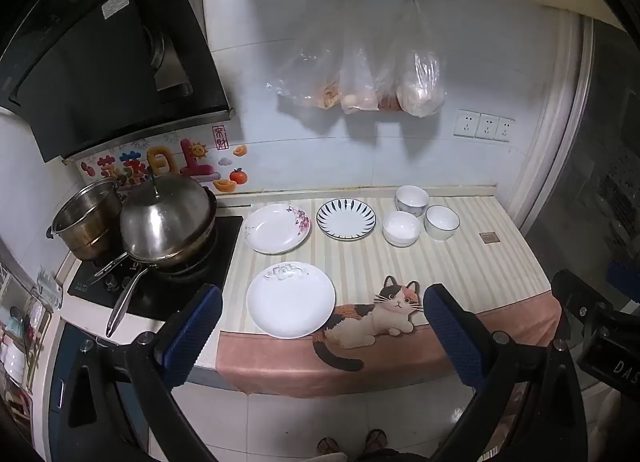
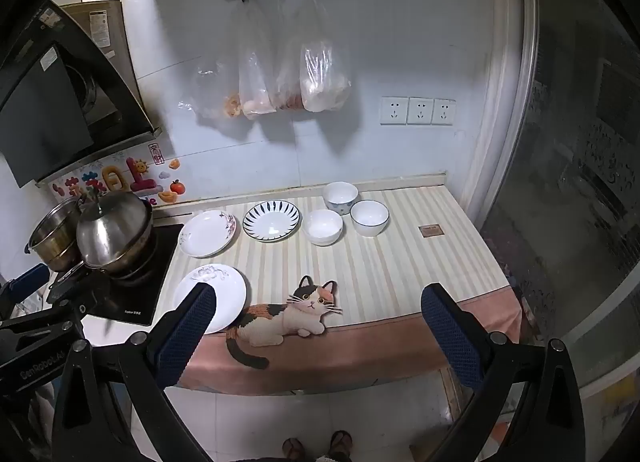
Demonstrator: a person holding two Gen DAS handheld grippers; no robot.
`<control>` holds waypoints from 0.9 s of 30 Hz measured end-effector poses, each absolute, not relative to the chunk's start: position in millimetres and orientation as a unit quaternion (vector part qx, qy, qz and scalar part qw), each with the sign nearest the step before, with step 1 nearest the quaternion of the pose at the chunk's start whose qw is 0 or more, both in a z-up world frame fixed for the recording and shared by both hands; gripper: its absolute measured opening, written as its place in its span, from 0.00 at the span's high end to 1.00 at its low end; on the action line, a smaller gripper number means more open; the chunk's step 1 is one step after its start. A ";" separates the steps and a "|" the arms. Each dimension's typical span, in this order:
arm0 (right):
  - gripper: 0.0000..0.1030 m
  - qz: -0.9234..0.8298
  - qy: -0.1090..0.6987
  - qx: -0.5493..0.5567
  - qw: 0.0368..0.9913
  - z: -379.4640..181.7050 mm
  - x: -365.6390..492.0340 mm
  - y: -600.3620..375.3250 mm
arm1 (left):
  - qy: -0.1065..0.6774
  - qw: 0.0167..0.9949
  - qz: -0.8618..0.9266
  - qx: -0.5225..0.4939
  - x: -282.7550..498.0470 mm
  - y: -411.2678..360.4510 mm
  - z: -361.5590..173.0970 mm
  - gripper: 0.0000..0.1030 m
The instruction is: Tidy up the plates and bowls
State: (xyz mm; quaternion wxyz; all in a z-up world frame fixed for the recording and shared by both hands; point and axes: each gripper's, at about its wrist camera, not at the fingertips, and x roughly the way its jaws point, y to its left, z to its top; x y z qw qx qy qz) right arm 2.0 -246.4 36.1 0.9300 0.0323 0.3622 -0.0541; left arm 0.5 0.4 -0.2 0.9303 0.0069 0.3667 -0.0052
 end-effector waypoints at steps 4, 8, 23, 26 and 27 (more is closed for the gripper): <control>0.00 -0.057 0.364 0.028 0.929 36.0 4.1 -247.7 | 0.362 0.932 -0.003 0.009 -0.5 0.2 0.6 0.00; 0.00 -0.058 0.362 0.029 0.930 35.6 5.7 -249.4 | 0.364 0.931 -0.004 0.012 0.3 -0.7 -0.8 0.00; 0.00 -0.048 0.375 0.031 0.925 29.1 13.9 -244.6 | 0.366 0.930 0.004 0.004 2.7 2.7 -7.4 0.00; 0.00 -0.044 0.376 0.030 0.925 29.7 15.0 -242.7 | 0.367 0.930 0.007 0.002 2.5 4.1 -6.6 0.00; 0.00 -0.043 0.375 0.030 0.926 29.5 13.2 -243.3 | 0.366 0.931 0.009 0.002 1.8 4.9 -6.5 0.00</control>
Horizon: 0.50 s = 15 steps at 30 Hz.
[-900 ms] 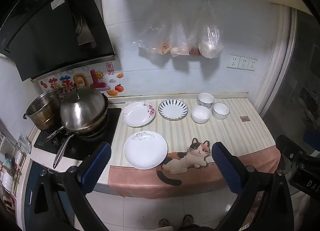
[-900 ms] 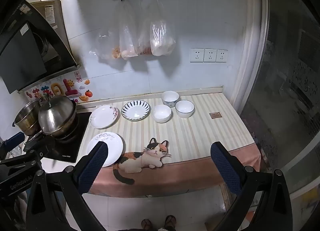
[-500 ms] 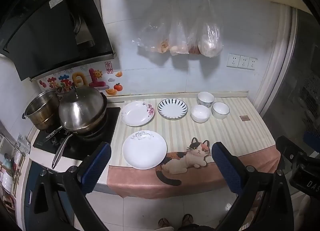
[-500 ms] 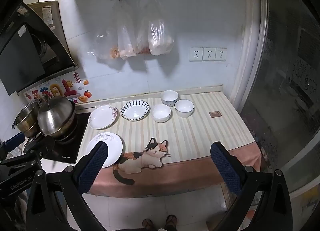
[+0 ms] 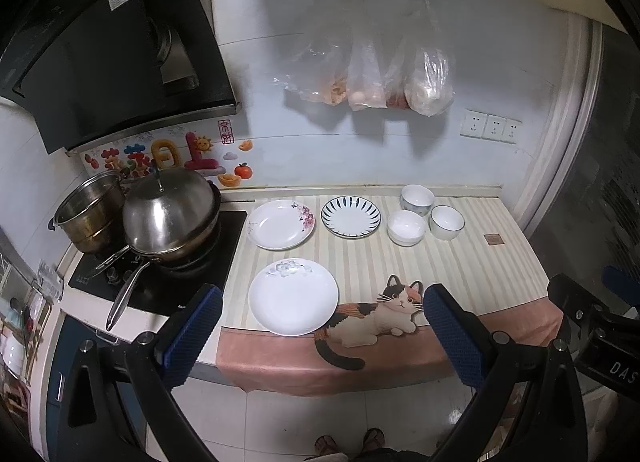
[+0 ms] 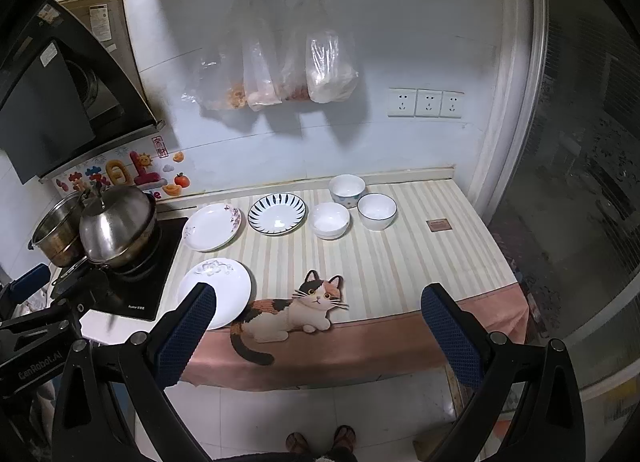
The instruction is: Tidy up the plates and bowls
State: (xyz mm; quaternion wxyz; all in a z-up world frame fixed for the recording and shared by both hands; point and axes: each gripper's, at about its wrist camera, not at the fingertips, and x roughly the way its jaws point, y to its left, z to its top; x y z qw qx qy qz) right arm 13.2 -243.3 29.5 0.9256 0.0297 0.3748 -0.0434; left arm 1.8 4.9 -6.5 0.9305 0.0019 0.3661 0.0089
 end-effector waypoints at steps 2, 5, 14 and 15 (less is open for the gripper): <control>0.00 -0.043 0.375 0.029 0.926 28.9 13.9 -241.4 | 0.366 0.931 0.011 0.002 1.6 4.3 -5.0 0.00; 0.00 -0.043 0.376 0.030 0.925 30.2 15.2 -241.4 | 0.365 0.931 0.013 0.001 0.7 5.9 -4.2 0.00; 0.00 -0.042 0.376 0.031 0.925 31.1 16.3 -242.6 | 0.365 0.931 0.013 0.000 0.3 7.7 -3.6 0.00; 0.00 -0.042 0.376 0.030 0.925 31.2 16.6 -242.3 | 0.365 0.931 0.013 0.000 -0.3 8.1 -3.1 0.00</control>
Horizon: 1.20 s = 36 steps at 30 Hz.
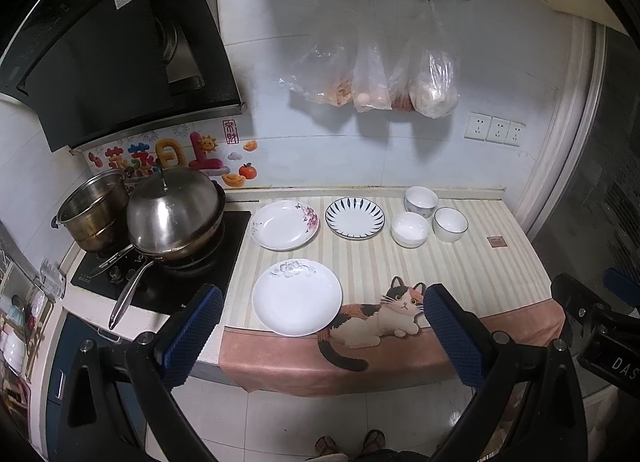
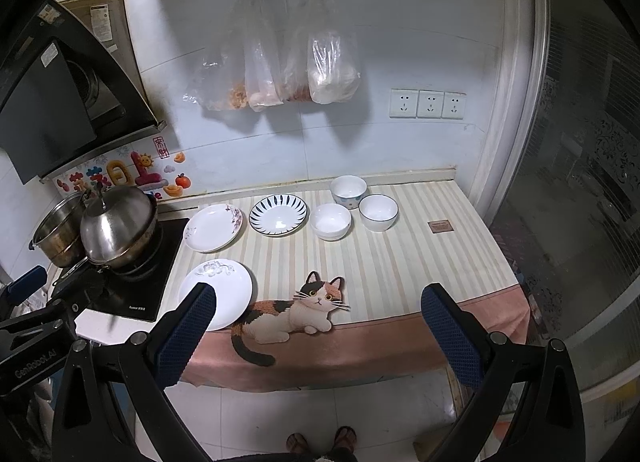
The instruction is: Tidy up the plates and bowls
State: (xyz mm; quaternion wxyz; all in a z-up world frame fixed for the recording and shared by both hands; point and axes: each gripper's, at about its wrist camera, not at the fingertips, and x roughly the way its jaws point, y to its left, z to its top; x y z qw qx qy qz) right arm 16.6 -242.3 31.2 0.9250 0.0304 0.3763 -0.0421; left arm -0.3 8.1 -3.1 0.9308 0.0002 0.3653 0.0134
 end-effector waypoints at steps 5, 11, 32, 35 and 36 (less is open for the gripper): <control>0.00 -0.041 0.377 0.030 0.925 30.8 16.6 -242.5 | 0.363 0.932 0.013 0.001 0.2 8.4 -2.4 0.00; 0.00 -0.041 0.376 0.031 0.925 29.9 15.8 -243.6 | 0.363 0.932 0.012 0.001 1.3 9.1 -1.8 0.00; 0.00 -0.042 0.375 0.031 0.925 31.7 17.8 -243.4 | 0.364 0.931 0.012 0.002 3.6 9.2 1.6 0.00; 0.00 -0.042 0.374 0.031 0.926 32.0 18.0 -243.0 | 0.364 0.931 0.012 0.003 3.6 9.2 1.8 0.00; 0.00 -0.042 0.374 0.031 0.926 32.0 18.3 -243.2 | 0.364 0.931 0.012 0.003 3.5 9.5 1.8 0.00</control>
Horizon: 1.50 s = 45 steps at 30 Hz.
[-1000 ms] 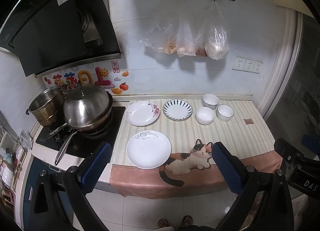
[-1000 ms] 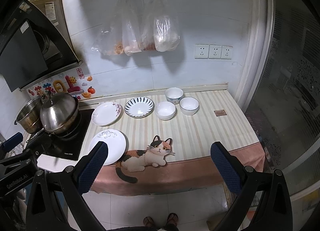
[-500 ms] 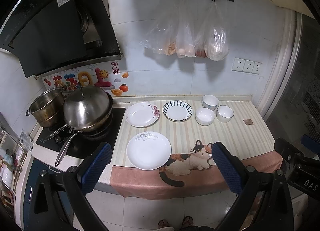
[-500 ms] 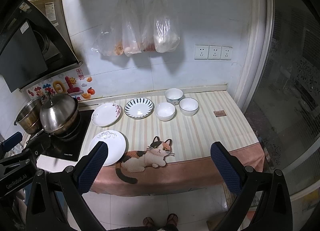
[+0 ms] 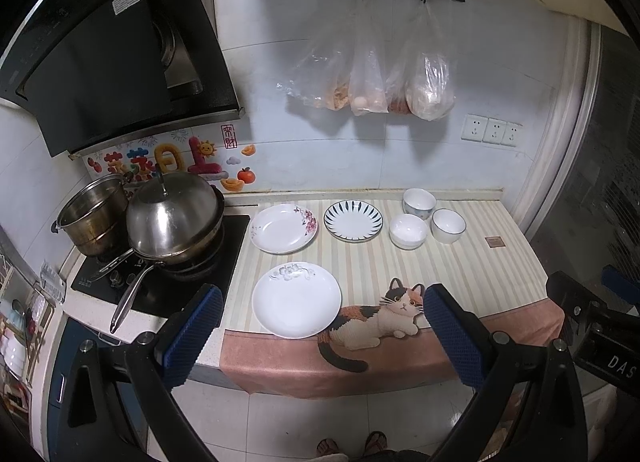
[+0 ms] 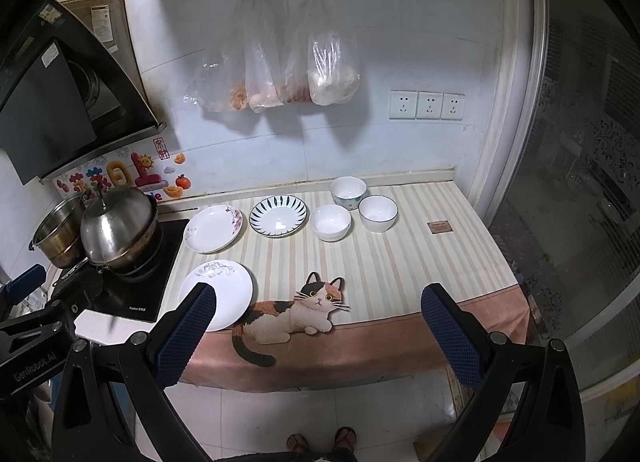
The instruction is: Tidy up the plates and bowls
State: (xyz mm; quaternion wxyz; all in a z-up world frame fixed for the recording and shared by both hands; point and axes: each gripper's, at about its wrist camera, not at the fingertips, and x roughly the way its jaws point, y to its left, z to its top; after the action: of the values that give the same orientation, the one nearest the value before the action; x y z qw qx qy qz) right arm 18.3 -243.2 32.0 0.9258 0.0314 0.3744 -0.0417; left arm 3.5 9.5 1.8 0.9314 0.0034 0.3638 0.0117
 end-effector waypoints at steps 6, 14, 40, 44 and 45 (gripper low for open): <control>0.00 -0.041 0.375 0.031 0.926 33.9 18.1 -241.2 | 0.362 0.932 0.013 0.002 1.8 8.1 2.5 0.00; 0.00 -0.041 0.375 0.032 0.926 35.7 16.6 -238.0 | 0.362 0.932 0.013 0.002 1.6 7.7 2.3 0.00; 0.00 0.028 0.464 0.080 0.882 -125.6 155.8 -208.9 | 0.476 0.877 0.063 -0.003 142.4 87.7 -164.5 0.00; 0.00 0.070 0.525 0.089 0.843 -206.6 222.7 -202.3 | 0.531 0.843 0.080 -0.017 191.1 109.3 -226.8 0.00; 0.00 0.085 0.540 0.094 0.832 -227.7 238.7 -199.0 | 0.547 0.832 0.087 -0.021 203.5 115.1 -242.6 0.01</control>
State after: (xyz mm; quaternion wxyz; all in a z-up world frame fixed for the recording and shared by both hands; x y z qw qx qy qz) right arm 238.7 -199.0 -227.7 0.8322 0.0937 0.5399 0.0851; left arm 203.5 115.1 -242.6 0.8320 -0.0210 0.5475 0.0872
